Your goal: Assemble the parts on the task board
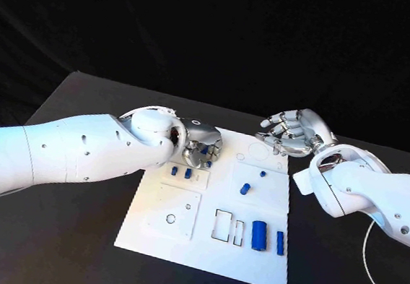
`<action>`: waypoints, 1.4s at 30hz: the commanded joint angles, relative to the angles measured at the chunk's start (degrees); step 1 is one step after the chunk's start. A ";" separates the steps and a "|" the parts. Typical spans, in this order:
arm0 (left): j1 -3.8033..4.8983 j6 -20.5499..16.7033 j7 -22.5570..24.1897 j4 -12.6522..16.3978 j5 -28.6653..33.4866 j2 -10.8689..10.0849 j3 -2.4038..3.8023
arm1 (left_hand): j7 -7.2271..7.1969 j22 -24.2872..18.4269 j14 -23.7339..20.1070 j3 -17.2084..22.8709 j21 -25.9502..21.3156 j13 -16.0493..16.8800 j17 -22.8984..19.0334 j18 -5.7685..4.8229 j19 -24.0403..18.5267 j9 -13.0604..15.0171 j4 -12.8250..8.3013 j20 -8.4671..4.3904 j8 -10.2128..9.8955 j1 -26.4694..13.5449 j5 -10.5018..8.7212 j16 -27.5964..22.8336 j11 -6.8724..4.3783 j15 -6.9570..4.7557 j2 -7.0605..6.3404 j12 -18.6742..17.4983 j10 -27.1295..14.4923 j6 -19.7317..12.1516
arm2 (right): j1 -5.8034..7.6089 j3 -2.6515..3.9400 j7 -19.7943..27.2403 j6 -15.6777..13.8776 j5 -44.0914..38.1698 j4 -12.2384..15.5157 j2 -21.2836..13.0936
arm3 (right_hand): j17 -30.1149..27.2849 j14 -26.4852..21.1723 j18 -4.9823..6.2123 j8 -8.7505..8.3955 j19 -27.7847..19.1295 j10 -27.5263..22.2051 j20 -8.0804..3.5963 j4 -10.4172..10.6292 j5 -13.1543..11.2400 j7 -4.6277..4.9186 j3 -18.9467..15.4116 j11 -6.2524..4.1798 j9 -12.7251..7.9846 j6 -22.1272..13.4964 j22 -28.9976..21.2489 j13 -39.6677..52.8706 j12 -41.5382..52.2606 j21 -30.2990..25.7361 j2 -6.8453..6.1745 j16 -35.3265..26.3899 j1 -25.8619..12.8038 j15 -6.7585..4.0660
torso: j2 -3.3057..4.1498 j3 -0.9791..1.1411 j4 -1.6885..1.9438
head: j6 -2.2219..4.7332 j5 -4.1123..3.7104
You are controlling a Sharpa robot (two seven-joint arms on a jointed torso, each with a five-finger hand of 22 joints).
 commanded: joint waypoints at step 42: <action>-0.46 -1.25 0.44 0.42 -0.14 -0.23 -0.04 | -1.35 3.65 6.90 3.37 5.36 -1.22 8.47 0.80 -0.48 -0.80 -4.21 -1.85 -0.62 -0.46 -0.61 6.02 -1.74 -1.64 3.04 -2.26 7.53 7.12 | -0.04 0.01 0.57 0.67 -0.41 0.01 0.23 | 0.11 -0.18 0.19 -0.31 0.34 -0.11 0.29 0.28 0.18 0.28 -0.47 0.37 -0.10 -0.13 -0.09 -0.17 -0.34 -0.29 0.43 -0.25 0.17 0.15 | -0.05 -0.05 -0.01 | 0.04 0.04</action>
